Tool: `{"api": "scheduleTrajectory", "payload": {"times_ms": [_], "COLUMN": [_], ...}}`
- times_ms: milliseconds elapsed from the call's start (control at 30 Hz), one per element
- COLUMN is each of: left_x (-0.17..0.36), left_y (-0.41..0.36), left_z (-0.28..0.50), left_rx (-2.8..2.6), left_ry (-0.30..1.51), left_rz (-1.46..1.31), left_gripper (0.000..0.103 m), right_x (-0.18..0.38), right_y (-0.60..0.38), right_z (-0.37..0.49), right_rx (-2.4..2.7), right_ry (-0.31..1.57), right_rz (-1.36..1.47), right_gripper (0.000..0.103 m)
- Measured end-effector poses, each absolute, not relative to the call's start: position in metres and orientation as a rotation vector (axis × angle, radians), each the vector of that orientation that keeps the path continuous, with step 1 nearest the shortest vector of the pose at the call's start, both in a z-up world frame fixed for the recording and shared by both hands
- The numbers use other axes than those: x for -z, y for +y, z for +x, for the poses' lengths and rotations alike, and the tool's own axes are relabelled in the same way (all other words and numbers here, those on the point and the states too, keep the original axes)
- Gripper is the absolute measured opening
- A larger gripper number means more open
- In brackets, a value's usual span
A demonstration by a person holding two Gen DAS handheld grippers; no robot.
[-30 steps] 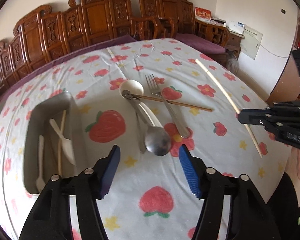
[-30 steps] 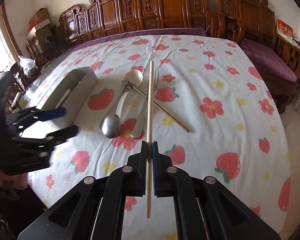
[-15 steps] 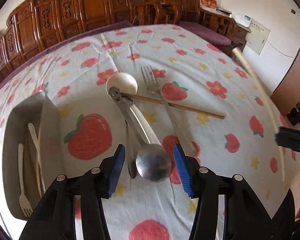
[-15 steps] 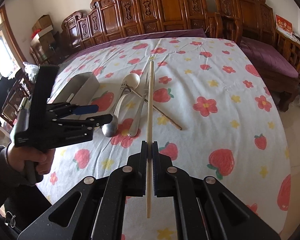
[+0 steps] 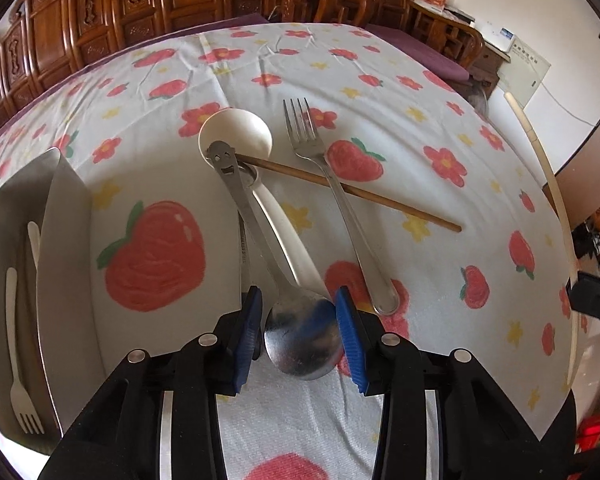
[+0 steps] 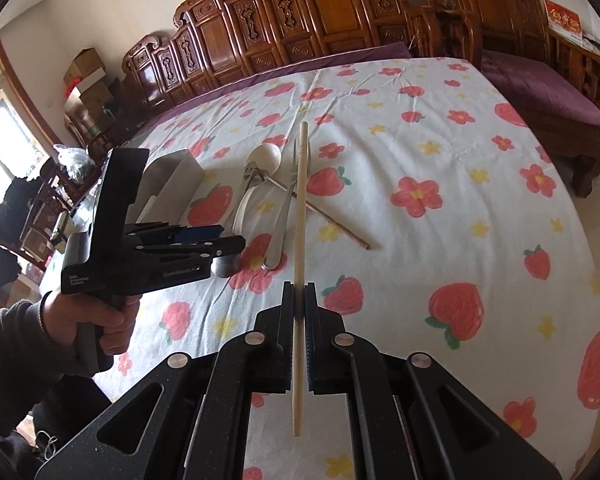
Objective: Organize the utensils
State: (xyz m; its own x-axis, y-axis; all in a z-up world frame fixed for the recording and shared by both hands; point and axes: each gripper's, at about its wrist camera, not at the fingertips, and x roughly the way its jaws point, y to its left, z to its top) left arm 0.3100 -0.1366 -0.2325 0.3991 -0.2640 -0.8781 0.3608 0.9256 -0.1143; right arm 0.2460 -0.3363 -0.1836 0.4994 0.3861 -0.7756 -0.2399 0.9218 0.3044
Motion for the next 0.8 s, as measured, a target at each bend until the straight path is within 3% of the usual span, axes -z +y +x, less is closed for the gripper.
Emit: {"api": "scheduleTrajectory", "payload": {"times_ms": [167,200,300,800], "left_x": [0.235,0.234,0.23,0.19], "left_y": [-0.139,-0.139,-0.142,-0.132], "left_z": [0.305,0.304,0.297,0.263], "left_rx": [0.412,0.413,0.396,0.382], "left_ry": [1.132,1.134,1.136,1.089], "left_rz": [0.077,0.076,0.107,0.152], "left_gripper": [0.023,0.015,0.005,0.005], "right_x": [0.185,0.185,0.187,0.19], "right_y": [-0.335,-0.335,-0.335,-0.333], "right_z": [0.245,0.245,0.246,0.245], "right_rx": [-0.388,-0.388,-0.388,-0.388], "right_ry": [0.984,0.985,0.991,0.989], "right_rz": [0.173,0.174,0.178,0.184], "right_gripper": [0.006,0.006,0.006,0.006]}}
